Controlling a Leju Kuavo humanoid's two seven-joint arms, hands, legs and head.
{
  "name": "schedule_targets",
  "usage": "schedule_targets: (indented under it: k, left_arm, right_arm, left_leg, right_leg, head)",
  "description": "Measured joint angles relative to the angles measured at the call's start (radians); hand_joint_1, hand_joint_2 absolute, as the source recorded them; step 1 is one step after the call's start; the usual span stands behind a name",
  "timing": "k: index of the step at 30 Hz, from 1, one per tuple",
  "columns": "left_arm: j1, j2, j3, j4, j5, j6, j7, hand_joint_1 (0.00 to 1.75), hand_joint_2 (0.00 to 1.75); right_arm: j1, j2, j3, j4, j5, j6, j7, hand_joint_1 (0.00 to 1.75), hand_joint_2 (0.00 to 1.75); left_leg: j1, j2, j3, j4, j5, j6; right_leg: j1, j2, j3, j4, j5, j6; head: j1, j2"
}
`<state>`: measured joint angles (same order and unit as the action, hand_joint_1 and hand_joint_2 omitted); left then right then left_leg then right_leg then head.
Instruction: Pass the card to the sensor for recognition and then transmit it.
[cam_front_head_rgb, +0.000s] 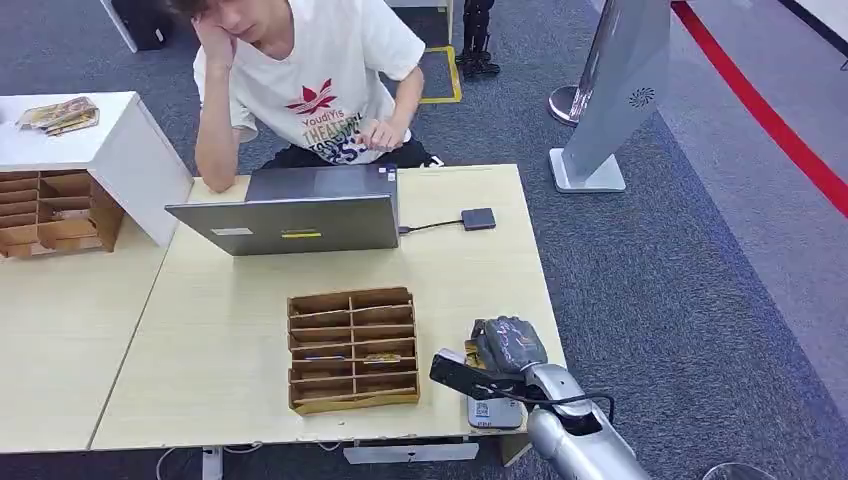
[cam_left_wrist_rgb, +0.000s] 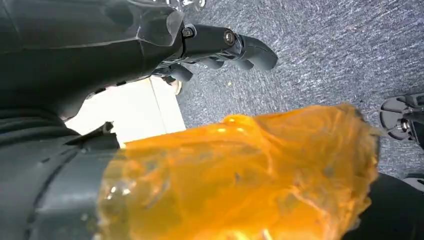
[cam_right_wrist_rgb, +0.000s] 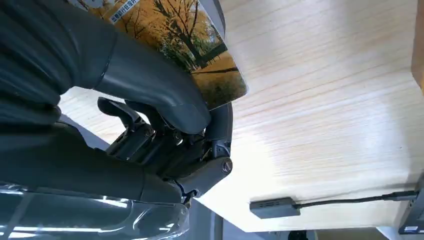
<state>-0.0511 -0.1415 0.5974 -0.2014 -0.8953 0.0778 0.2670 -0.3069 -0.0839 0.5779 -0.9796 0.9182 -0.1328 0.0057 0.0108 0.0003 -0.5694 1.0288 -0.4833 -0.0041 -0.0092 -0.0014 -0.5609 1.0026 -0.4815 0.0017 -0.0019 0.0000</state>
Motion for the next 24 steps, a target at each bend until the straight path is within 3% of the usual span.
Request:
schedule_targets:
  k: [24]
  left_arm:
    - [0.0, 0.0, 0.0, 0.0, -0.005, -0.005, 0.003, 0.0, 0.0]
  right_arm:
    - [-0.004, 0.0, 0.0, 0.006, 0.0, 0.003, -0.006, 1.75, 1.75]
  left_leg:
    - [0.0, 0.0, 0.0, 0.0, 0.0, 0.0]
  right_leg:
    - [0.0, 0.0, 0.0, 0.0, 0.0, 0.0]
  head:
    - [0.0, 0.0]
